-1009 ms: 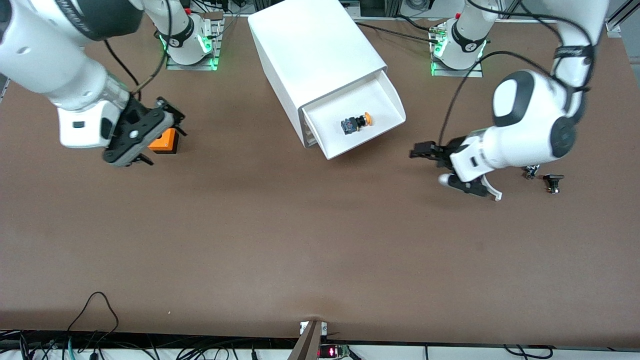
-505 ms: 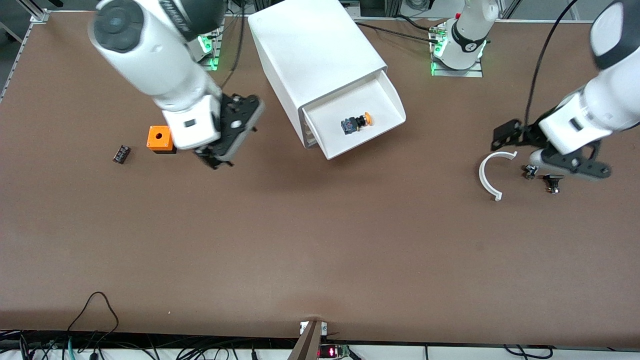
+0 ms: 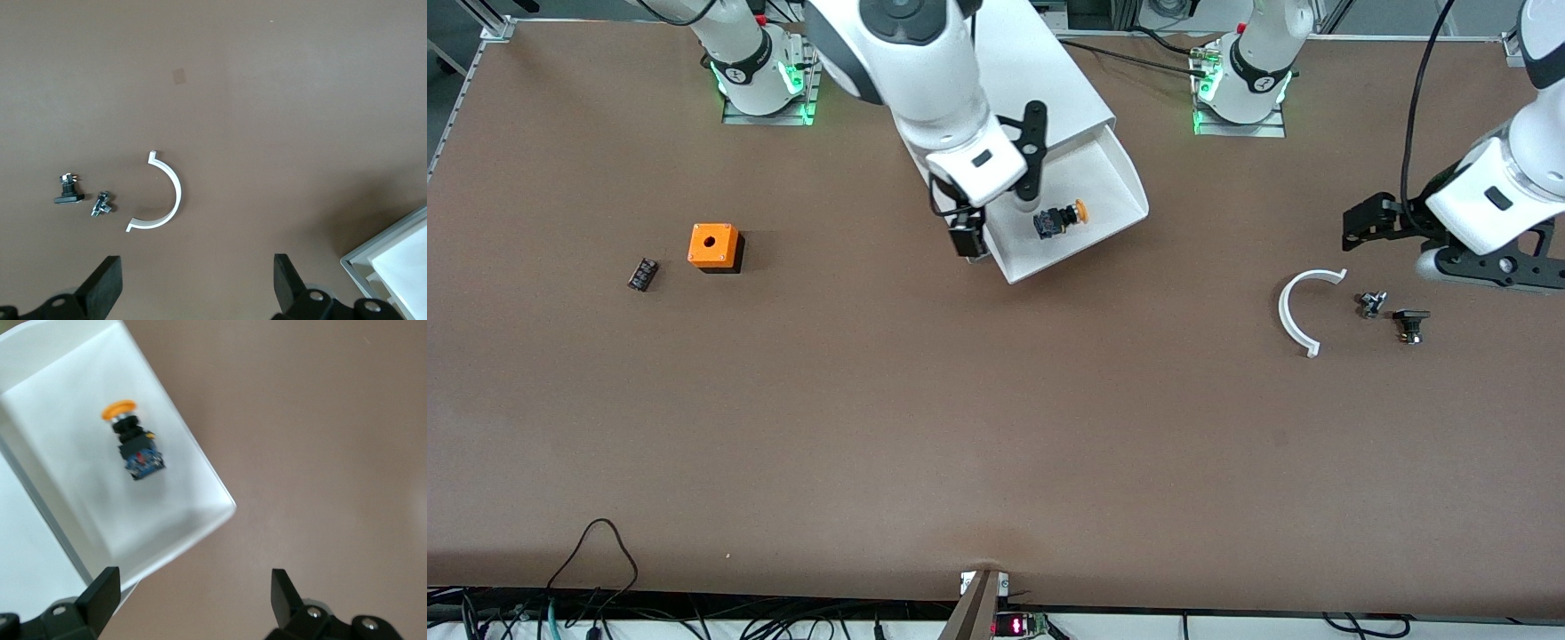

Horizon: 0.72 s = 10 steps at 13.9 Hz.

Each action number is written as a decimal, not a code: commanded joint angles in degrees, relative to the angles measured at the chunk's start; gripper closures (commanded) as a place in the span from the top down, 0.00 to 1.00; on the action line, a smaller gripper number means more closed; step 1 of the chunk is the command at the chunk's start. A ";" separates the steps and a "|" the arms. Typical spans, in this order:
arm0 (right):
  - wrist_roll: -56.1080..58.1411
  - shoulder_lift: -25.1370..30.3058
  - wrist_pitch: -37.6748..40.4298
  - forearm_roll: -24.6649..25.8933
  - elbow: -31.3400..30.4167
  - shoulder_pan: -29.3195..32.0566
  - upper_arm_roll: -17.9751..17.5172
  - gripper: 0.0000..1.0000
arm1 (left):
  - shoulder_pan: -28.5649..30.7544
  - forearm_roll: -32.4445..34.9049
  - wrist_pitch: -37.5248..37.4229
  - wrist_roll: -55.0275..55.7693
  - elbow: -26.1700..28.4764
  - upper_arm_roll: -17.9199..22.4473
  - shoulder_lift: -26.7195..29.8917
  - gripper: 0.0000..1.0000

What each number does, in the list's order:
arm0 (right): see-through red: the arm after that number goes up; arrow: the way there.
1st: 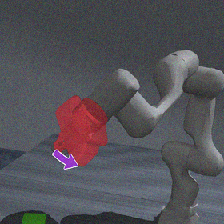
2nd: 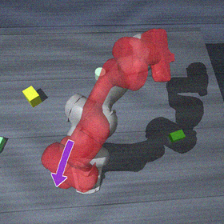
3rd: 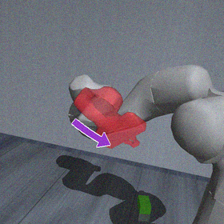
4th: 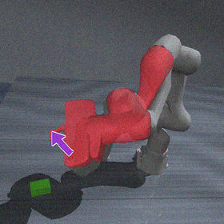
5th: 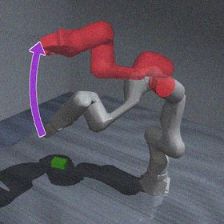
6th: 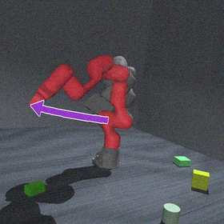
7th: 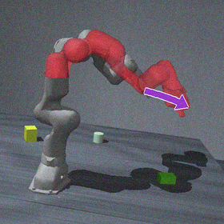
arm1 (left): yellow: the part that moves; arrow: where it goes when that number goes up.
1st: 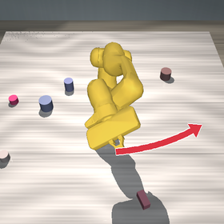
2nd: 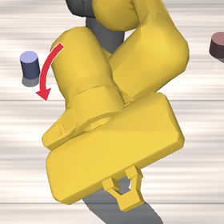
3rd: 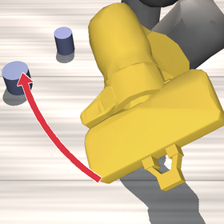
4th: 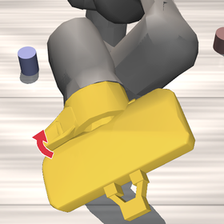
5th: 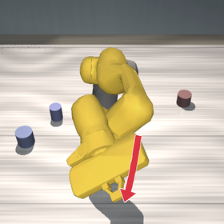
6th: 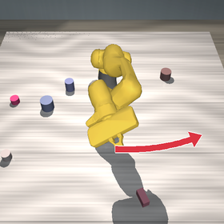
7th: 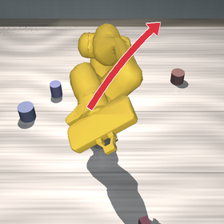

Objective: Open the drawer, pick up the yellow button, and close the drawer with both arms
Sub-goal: 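Lower the right gripper into the drawer and grasp the yellow button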

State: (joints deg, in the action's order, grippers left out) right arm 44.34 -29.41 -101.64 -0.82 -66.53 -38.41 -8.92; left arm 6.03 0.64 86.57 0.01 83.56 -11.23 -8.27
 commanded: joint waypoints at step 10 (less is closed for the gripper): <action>25.18 -10.84 1.27 4.69 7.73 -4.13 -0.66 1.00 | 1.79 0.15 -0.61 0.78 -0.77 -0.28 -0.87 1.00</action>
State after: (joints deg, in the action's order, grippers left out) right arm 67.40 -39.21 -102.27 3.01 -61.15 -41.85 -9.57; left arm 7.57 0.64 86.61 0.16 83.56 -11.22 -9.00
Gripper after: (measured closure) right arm 0.000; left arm 0.000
